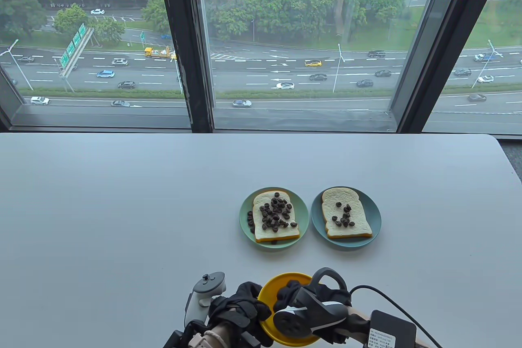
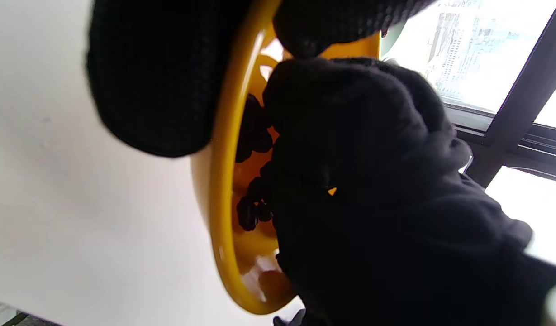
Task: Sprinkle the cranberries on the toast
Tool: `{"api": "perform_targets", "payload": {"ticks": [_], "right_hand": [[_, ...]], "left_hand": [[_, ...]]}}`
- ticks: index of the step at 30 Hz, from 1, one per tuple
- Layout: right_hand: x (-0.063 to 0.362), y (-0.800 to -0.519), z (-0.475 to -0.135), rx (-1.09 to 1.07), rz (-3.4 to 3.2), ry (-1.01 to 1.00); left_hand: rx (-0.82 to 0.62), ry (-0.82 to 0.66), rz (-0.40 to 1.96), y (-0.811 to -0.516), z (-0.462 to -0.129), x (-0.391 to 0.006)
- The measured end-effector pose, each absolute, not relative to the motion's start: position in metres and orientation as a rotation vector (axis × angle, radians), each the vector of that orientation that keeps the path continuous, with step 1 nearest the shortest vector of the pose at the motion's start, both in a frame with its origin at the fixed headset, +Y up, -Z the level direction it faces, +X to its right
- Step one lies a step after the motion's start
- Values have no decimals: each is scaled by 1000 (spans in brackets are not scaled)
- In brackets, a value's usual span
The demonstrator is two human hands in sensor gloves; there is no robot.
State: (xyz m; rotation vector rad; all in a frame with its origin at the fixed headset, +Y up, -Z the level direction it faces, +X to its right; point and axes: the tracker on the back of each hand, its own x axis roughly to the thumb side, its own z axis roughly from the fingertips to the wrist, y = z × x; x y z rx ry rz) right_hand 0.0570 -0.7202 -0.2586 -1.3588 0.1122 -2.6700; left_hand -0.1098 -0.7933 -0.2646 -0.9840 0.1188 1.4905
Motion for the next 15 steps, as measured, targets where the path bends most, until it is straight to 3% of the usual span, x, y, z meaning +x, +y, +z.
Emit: {"api": "perform_targets", "payload": {"ticks": [15], "right_hand": [[74, -697, -257, -1374, -2714, 241]], "left_hand": [[-978, 134, 1523, -792, -265, -112]]}}
